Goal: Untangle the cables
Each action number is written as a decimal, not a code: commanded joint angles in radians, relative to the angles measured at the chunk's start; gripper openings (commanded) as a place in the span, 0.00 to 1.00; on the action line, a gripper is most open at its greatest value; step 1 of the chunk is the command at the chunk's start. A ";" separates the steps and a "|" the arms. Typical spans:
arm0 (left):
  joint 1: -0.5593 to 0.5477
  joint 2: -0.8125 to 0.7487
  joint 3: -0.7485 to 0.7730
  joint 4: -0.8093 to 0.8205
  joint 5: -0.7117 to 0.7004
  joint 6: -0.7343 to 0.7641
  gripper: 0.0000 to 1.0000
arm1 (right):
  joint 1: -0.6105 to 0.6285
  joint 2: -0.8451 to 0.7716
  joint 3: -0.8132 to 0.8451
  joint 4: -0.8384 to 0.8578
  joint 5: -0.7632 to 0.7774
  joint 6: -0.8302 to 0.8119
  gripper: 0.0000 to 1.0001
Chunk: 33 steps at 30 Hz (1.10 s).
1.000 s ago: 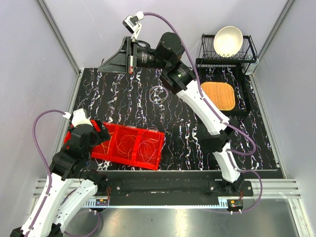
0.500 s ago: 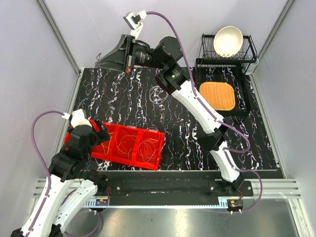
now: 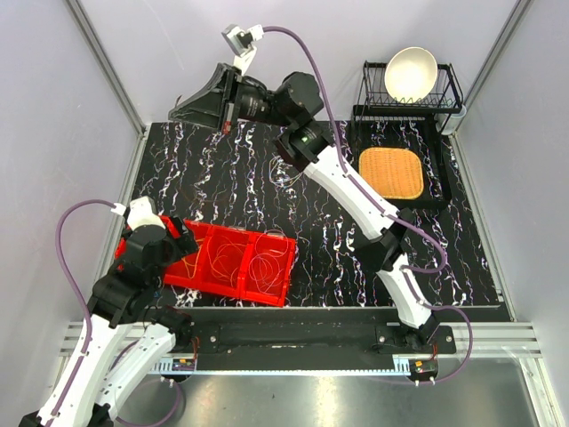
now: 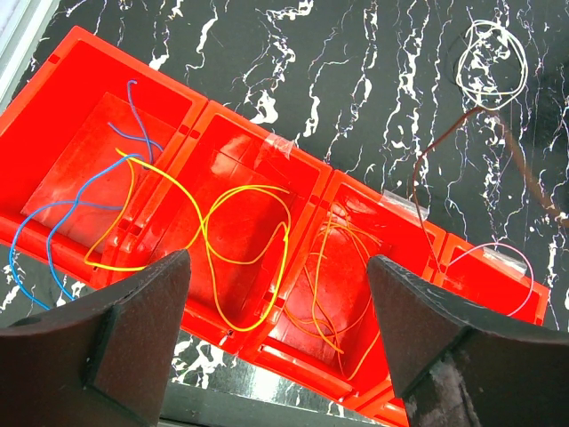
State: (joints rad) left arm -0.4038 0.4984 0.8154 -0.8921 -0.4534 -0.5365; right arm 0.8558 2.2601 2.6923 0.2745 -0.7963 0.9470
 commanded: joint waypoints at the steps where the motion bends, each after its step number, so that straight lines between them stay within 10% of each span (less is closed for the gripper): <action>1: 0.006 -0.001 0.019 0.027 -0.024 -0.006 0.84 | 0.011 -0.036 -0.131 0.087 -0.012 0.016 0.00; 12: 0.022 -0.011 0.019 0.027 -0.027 -0.005 0.84 | 0.009 -0.473 -0.941 0.233 0.104 -0.143 0.00; 33: 0.046 -0.015 0.019 0.025 -0.021 -0.003 0.83 | 0.008 -0.774 -1.358 0.167 0.157 -0.243 0.00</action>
State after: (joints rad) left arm -0.3607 0.4980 0.8154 -0.8917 -0.4541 -0.5365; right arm 0.8577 1.5383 1.3773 0.4152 -0.6655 0.7345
